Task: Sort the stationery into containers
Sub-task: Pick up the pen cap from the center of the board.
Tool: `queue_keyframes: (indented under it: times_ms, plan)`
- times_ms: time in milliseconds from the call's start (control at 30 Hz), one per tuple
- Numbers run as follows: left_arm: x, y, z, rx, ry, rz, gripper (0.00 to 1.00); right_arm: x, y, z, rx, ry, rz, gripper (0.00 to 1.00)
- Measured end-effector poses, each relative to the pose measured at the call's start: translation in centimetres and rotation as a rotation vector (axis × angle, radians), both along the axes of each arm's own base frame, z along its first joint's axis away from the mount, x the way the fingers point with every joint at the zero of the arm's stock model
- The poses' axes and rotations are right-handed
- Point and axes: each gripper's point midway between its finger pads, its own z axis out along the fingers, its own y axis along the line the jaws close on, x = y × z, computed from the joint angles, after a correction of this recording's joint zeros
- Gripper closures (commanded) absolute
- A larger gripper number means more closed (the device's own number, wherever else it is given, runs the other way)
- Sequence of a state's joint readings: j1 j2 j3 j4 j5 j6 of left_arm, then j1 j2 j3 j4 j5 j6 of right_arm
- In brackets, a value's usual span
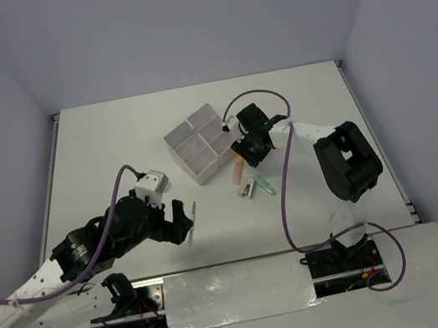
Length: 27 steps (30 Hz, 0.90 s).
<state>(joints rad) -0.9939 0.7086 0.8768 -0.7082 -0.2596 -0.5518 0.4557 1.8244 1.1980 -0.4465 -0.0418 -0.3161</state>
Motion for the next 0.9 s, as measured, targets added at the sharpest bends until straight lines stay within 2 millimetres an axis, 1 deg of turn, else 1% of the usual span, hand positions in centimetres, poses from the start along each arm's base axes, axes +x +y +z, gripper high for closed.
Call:
queue_keyframes:
  times_ms: [200,300,367,433,733,833,900]
  plan:
    - [0.0,0.0,0.3,-0.011,-0.006,-0.003,0.01,-0.3,-0.1,-1.2,-0.021,0.029,0.008,0.55]
    - [0.0,-0.1,0.3,-0.013,-0.006,-0.003,0.01,-0.4,-0.1,-1.2,-0.02,0.033,0.013,0.55]
    - [0.0,-0.1,0.3,-0.012,-0.006,-0.003,0.01,-0.5,-0.1,-1.2,-0.023,0.035,0.018,0.6]
    - [0.0,-0.1,0.3,-0.013,-0.006,-0.004,0.01,-0.4,-0.1,-1.2,-0.024,0.034,0.018,0.63]
    - [-0.1,0.1,0.7,-0.027,-0.016,-0.004,0.01,-0.8,-0.2,-1.9,-0.036,0.064,0.013,0.63]
    - [-0.1,0.1,0.6,-0.027,-0.016,-0.004,0.01,-0.9,-0.2,-2.0,-0.039,0.078,0.001,0.67]
    - [-0.1,0.1,0.6,-0.026,-0.015,-0.004,0.01,-0.8,-0.2,-2.0,-0.041,0.089,-0.009,0.68]
